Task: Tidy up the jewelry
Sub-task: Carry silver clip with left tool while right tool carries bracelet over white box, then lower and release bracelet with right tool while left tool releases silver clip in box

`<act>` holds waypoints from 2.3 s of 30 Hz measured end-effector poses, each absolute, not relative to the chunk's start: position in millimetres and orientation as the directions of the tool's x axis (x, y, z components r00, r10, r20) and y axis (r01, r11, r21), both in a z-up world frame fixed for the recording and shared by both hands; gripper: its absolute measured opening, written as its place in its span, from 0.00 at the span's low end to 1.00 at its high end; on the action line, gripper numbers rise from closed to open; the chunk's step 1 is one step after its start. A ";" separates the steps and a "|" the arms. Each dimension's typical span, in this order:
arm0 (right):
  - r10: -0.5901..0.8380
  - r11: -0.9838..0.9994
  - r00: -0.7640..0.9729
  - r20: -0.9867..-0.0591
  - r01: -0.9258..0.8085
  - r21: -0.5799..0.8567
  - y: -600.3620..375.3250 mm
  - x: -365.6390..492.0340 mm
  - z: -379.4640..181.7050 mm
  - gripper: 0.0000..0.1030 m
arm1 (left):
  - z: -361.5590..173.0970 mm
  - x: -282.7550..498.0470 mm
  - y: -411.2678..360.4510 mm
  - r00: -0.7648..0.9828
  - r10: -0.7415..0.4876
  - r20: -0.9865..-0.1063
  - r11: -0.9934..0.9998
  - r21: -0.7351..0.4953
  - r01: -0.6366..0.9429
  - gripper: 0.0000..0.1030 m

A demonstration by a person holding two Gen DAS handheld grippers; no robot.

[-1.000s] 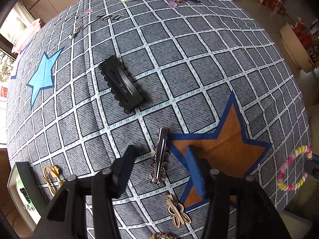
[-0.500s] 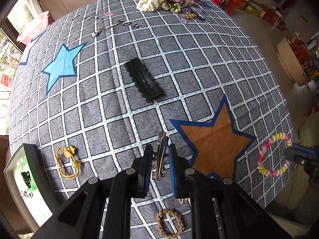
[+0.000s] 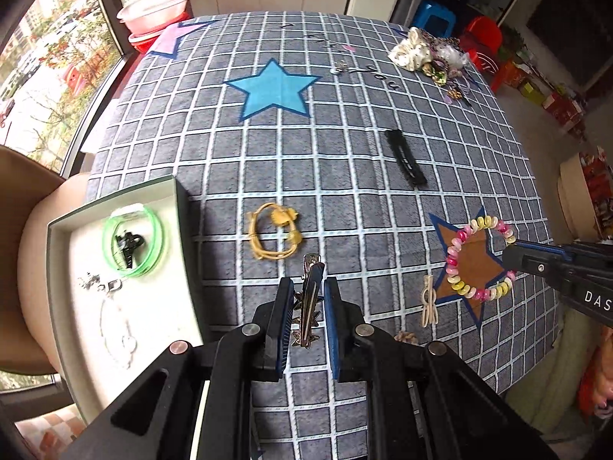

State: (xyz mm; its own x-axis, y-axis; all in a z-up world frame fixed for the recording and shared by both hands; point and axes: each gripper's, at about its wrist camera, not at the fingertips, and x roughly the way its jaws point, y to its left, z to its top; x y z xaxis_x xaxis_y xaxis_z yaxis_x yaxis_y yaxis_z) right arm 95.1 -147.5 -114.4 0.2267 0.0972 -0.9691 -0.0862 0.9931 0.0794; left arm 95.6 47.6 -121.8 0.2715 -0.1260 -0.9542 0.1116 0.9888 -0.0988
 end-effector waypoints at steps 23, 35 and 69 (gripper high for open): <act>0.129 0.778 0.024 -0.991 -0.623 0.087 118.5 107.2 -184.0 0.10 | -176.1 7.2 242.7 0.194 0.016 -0.981 0.941 -0.050 -0.333 0.22; 0.012 0.756 0.002 -1.000 -0.655 0.008 145.4 120.7 -219.9 0.10 | -212.1 18.9 256.7 0.154 0.028 -0.988 0.931 -0.030 -0.364 0.22; 0.102 0.807 0.027 -0.994 -0.586 0.067 141.8 141.8 -193.6 0.52 | -174.7 45.0 234.0 0.154 0.122 -0.981 0.936 0.062 -0.347 0.23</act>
